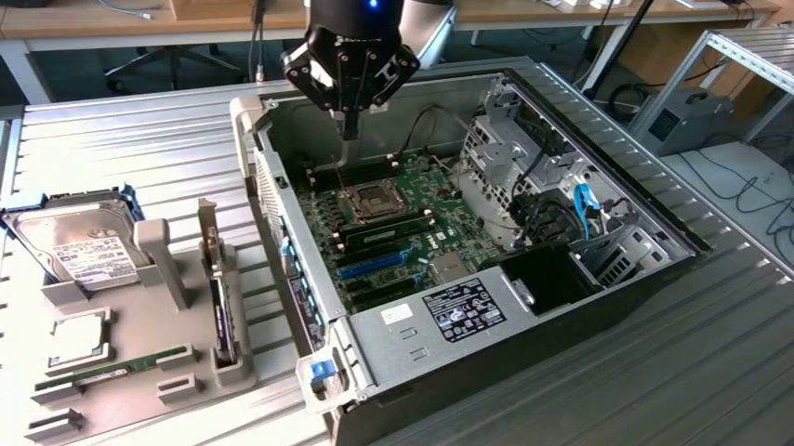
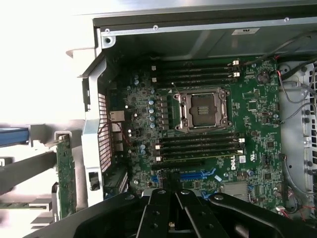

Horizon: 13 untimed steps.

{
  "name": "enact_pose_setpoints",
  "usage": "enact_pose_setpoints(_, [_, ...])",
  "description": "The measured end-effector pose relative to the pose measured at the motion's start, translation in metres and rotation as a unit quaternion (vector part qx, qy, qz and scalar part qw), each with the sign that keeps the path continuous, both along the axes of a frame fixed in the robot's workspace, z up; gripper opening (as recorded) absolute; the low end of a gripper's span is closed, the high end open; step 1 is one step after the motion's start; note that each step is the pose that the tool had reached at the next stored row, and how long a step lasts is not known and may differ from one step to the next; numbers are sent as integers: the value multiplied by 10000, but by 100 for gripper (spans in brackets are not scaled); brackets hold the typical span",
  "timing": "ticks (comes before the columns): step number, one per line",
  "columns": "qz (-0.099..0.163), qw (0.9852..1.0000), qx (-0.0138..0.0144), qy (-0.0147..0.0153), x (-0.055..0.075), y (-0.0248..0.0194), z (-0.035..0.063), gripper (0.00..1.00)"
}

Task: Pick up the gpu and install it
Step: 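Reach for the gpu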

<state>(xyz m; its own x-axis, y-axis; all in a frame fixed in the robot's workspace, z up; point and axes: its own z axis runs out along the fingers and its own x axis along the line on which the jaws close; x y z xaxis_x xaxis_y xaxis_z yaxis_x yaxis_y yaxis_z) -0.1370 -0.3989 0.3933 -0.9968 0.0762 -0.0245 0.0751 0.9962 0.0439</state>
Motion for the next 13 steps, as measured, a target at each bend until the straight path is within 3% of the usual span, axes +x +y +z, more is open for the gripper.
enact_pose_setpoints(13, [0, 10000, 0, 0, -54, 0, 0, 11])
